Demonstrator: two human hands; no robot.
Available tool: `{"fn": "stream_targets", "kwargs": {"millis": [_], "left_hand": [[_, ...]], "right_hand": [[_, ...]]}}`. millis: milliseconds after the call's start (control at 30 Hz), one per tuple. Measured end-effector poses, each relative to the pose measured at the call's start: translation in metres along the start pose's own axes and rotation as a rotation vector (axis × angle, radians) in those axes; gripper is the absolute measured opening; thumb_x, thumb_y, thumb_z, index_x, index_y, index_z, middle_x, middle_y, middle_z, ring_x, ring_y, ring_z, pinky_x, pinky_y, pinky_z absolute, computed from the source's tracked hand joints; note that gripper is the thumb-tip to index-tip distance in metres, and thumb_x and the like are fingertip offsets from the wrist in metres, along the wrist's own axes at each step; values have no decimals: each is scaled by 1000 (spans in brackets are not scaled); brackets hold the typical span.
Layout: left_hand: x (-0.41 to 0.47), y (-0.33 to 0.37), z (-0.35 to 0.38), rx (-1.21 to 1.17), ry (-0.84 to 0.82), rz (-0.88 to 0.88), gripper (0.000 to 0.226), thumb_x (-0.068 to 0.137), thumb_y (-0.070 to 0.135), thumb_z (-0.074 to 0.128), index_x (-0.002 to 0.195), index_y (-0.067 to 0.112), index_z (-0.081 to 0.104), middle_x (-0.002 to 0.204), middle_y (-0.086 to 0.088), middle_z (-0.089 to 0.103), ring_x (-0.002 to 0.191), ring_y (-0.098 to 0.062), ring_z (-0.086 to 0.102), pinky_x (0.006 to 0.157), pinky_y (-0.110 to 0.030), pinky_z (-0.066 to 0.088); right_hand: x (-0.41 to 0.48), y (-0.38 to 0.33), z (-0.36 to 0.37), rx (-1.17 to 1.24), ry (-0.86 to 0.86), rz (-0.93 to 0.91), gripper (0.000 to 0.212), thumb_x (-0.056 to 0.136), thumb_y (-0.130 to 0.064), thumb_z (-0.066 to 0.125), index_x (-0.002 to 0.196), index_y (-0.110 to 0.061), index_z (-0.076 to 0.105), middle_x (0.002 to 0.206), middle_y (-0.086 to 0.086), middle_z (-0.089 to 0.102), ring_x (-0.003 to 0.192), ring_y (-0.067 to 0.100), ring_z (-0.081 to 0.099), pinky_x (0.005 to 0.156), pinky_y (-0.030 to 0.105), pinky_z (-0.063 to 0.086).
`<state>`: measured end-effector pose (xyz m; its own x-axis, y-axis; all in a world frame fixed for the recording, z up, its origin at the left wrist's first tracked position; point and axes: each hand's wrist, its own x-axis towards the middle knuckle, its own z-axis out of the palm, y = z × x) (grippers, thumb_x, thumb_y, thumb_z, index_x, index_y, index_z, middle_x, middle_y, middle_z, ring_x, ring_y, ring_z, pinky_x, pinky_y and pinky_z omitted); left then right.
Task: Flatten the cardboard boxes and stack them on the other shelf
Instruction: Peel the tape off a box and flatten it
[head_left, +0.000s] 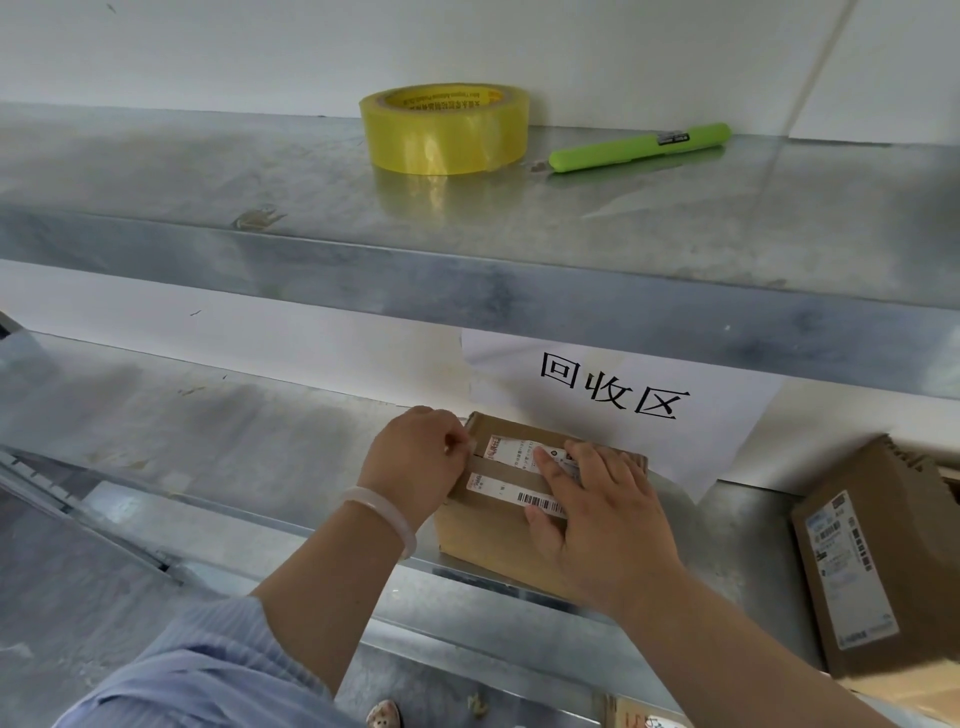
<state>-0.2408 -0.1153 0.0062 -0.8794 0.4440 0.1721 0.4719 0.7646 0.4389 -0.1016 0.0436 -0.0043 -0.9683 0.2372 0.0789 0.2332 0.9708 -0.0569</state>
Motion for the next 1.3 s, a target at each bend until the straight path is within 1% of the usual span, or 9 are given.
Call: {"fn": "stream_targets", "kwargs": {"millis": [267,467,600,700,767,867,1067,1167,1300], "left_hand": [[-6,-10,15,-485,88,-349,18,89,15,57,76,27,60,67,11,64,64,-7,59,54,-14,41],[-11,-20,17,-1021,65,-522,12,91,6,59,92,16,65,71,-1,68,71,-19,64,70,-29,55],[-7,-31,2,-893,-111,-318,25,92,8,59,108,26,67,77,8,73,76,-8,70,71,-17,55],[-5,-44,-12,-437,-216,-85,32,89,18,65,116,35,64,80,22,68,81,8,63,77,-2,45],[-5,-47,-17,-207,-207,39,36,86,25,68,119,36,63,89,26,62,81,12,59,72,4,36],[-6,-42,-13,-211,-108,70,21,86,24,69,106,29,71,92,18,62,81,7,59,76,-2,41],[-5,-32,4,-343,-63,-101,19,88,21,65,74,34,63,76,15,66,71,2,60,60,-6,41],[-6,-28,15,-459,-49,-249,17,91,22,60,75,27,62,67,10,65,64,-5,59,56,-11,41],[-6,-31,24,-782,-52,-484,15,94,14,56,84,12,67,66,1,66,66,-18,60,68,-33,56]], "right_hand": [[-1,0,0,32,19,19,63,88,-58,33,135,-25,56,128,7,58,121,27,54,106,49,41],[1,1,3,40,58,13,61,86,-57,37,132,-23,59,126,8,60,118,28,55,104,50,43],[2,1,5,39,72,6,62,85,-56,36,131,-22,60,125,10,60,118,29,56,104,50,43],[2,2,7,28,65,-1,63,86,-56,35,134,-22,58,127,9,58,120,29,53,106,49,41],[2,2,7,16,55,0,64,87,-58,33,136,-23,56,130,9,57,122,29,52,107,50,40],[3,2,7,20,45,-2,65,87,-58,31,137,-23,54,132,10,56,124,29,50,107,50,39],[3,2,6,30,27,0,66,88,-58,27,139,-24,51,135,9,53,127,29,47,109,50,36],[2,3,5,38,13,1,67,88,-60,25,141,-26,49,138,8,51,129,28,45,111,49,34],[2,3,4,36,10,-5,66,88,-59,28,140,-26,50,136,8,52,127,28,47,109,48,37]]}}
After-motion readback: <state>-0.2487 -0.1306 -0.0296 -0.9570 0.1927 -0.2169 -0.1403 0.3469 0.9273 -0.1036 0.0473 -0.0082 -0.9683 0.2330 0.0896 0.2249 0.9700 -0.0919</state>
